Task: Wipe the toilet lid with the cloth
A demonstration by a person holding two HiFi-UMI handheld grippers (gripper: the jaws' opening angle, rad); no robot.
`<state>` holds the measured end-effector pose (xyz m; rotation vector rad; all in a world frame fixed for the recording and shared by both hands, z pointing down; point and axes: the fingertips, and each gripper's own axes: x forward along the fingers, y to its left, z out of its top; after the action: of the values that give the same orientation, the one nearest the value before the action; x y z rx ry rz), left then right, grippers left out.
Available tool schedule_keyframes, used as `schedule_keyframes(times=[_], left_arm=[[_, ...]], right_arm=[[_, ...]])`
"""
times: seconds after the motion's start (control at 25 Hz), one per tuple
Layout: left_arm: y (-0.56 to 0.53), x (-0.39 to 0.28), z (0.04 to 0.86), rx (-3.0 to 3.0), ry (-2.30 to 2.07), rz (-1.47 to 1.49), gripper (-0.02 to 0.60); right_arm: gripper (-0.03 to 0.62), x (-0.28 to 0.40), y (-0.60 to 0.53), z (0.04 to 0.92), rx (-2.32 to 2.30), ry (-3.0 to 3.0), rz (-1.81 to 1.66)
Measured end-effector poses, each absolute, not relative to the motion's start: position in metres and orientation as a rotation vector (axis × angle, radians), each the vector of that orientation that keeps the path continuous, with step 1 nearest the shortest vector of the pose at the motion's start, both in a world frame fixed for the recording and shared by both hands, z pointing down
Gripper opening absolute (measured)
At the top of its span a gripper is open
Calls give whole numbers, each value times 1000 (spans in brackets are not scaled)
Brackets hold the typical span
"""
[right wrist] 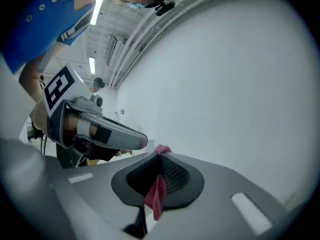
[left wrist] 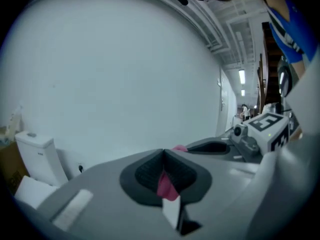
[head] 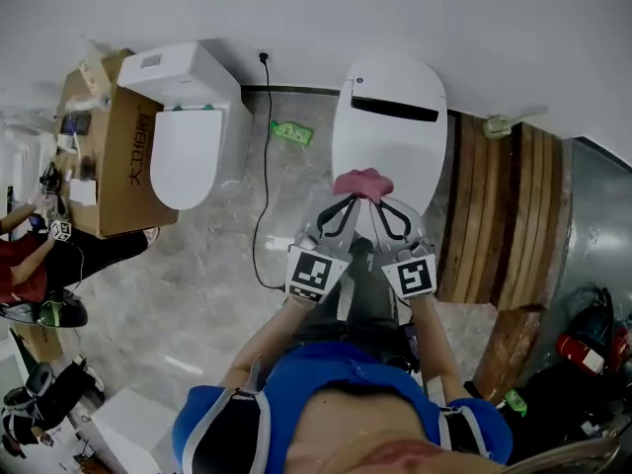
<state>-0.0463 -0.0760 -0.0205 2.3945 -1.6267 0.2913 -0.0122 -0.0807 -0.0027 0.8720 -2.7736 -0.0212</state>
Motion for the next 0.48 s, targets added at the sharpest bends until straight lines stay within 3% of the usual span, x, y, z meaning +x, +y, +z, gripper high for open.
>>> schedule_keyframes(times=[0.2, 0.48], left_arm=[[-12, -69, -157, 2460, -1688, 177, 2], [85, -84, -209, 2508, -1713, 109, 2]], right_arm=[[11, -13, -28, -130, 1012, -2735, -153], [11, -26, 55, -196, 1186, -2798, -200]])
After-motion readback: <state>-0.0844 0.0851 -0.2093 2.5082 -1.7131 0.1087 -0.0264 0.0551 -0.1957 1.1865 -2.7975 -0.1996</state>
